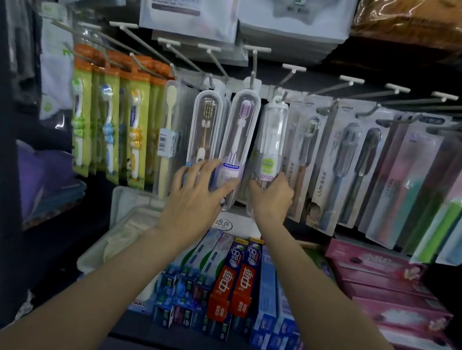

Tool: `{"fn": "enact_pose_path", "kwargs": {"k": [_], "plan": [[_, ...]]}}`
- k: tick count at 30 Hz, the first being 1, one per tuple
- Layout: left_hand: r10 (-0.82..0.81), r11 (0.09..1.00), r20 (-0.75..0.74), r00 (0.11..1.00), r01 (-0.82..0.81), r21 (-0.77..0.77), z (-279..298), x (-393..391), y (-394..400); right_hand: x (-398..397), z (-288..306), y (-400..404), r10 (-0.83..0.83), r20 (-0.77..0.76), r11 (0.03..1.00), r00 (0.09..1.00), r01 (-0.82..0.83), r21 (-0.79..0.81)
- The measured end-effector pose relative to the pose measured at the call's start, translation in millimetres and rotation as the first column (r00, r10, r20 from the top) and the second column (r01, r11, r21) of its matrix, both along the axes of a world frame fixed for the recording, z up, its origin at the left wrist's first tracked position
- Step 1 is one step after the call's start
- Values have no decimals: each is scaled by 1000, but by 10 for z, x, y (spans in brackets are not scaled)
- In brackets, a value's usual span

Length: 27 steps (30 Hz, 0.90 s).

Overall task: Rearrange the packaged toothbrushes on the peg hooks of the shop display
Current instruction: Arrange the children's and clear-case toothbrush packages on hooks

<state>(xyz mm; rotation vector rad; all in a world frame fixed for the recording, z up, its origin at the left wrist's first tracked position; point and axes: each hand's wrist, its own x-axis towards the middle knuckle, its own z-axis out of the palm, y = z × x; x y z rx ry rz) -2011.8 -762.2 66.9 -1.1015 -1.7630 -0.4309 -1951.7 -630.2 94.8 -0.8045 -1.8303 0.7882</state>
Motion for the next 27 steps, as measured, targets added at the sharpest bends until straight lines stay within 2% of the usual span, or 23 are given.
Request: {"fn": "enact_pose_path", "kwargs": {"k": [6, 9, 13, 18, 21, 23, 26, 27], "plan": [[1, 1000, 60, 998, -2, 11, -7, 45, 34, 247, -43, -131, 116, -52, 993, 992, -115, 16], [-47, 998, 148, 988, 41, 43, -12, 124, 61, 321, -40, -201, 234, -46, 972, 971, -234, -12], [-148, 981, 277, 949, 106, 160, 85, 305, 77, 412, -148, -273, 424, -57, 895, 904, -428, -125], [-272, 945, 430, 861, 154, 289, 234, 464, 75, 514, -220, -363, 555, -130, 802, 822, -570, -179], [-280, 956, 581, 764, 163, 245, 250, 525, 80, 581, -266, -434, 616, -199, 735, 762, -647, -202], [-295, 956, 699, 651, 199, 217, 258, 551, 99, 609, -307, -491, 671, -183, 698, 719, -695, -172], [-344, 937, 830, 439, 214, 275, 391, 567, 93, 640, -337, -579, 733, -123, 657, 669, -744, -124], [-311, 949, 847, 432, 198, 247, 446, 565, 80, 643, -360, -565, 742, -109, 650, 662, -750, -125]]}}
